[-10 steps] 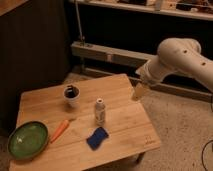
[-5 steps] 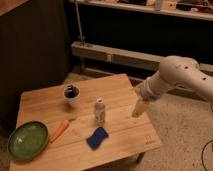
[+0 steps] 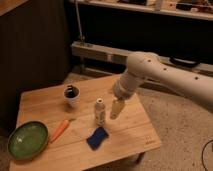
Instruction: Move the arm in a circular motion
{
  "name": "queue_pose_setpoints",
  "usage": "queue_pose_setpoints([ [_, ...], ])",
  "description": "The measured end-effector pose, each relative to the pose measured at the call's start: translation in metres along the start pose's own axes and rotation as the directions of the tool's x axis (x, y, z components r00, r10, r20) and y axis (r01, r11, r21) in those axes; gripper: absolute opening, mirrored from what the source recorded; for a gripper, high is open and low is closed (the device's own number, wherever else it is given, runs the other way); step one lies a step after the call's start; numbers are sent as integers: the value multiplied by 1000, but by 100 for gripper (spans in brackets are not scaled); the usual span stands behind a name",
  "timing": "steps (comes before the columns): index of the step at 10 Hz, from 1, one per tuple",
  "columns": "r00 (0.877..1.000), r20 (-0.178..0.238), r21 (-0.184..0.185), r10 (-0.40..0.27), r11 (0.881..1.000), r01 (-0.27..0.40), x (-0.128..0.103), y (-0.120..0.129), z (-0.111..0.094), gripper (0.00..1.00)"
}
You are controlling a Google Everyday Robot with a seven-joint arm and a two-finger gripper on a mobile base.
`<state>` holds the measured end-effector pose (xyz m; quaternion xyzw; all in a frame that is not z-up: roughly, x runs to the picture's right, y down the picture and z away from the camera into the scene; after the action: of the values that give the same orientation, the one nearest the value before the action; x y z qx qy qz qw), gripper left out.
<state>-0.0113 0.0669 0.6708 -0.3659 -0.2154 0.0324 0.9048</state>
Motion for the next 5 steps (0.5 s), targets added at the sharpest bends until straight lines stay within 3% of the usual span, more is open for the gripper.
queue_pose_setpoints([
  [1,999,3,-49,-34,998,34,-26,-4,14,80],
  [3,993,0,-140,-116,984,115,-81,-13,42,80],
  [5,980,-5,-187,-201,963,197,-129,-26,61,80],
])
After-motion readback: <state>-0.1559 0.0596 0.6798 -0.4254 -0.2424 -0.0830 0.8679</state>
